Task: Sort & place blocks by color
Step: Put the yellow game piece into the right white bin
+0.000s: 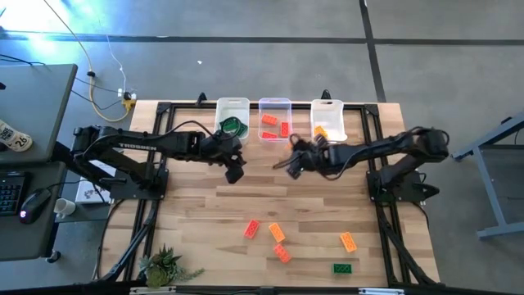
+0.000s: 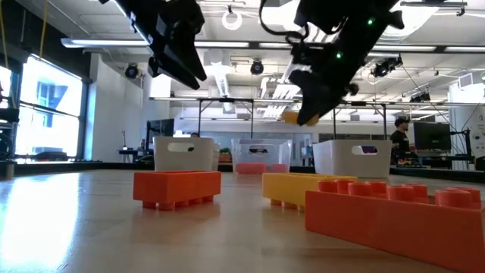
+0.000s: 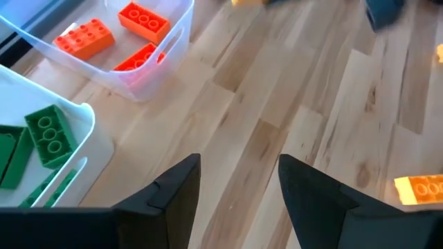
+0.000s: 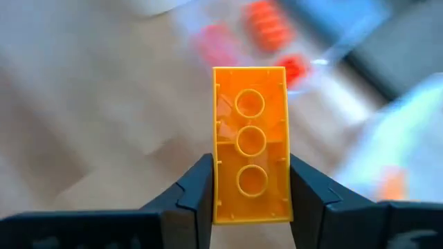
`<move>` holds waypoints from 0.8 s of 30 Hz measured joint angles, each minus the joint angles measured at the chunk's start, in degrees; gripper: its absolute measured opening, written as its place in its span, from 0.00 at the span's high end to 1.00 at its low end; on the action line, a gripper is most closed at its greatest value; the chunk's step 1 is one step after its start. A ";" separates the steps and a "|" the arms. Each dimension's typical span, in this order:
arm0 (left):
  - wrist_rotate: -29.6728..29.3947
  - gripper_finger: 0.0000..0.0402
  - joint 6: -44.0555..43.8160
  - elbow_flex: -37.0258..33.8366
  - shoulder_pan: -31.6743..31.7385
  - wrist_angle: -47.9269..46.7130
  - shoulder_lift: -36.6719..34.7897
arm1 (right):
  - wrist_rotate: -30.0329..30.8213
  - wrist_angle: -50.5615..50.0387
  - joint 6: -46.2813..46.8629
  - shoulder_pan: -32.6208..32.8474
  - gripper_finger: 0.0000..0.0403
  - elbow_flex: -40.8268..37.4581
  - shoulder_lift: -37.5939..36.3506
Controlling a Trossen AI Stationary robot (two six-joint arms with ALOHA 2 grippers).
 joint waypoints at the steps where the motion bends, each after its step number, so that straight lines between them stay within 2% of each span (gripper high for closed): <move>1: 0.02 0.54 -0.23 0.00 0.00 0.45 0.02 | 2.14 -1.66 0.43 -0.79 0.72 0.00 -1.27; 5: 0.23 0.54 -0.68 -0.01 -0.06 1.87 0.02 | 10.10 -6.98 2.75 -5.64 0.72 0.02 -6.22; 7: 0.28 0.54 -1.43 0.00 -0.07 2.01 0.02 | 10.29 -9.67 4.16 -9.24 0.72 0.02 -7.56; 13: 0.65 0.54 -1.71 -0.02 -0.07 1.91 0.02 | 1.58 -15.04 5.07 -20.50 0.72 0.02 -6.34; 18: 0.65 0.54 -1.71 -0.02 -0.07 1.76 0.02 | -7.24 -16.77 2.54 -26.64 0.72 0.02 -5.87; 24: 0.13 0.54 -1.73 -0.02 -0.07 1.85 0.02 | -10.58 -16.94 -1.32 -32.38 0.72 0.02 -5.87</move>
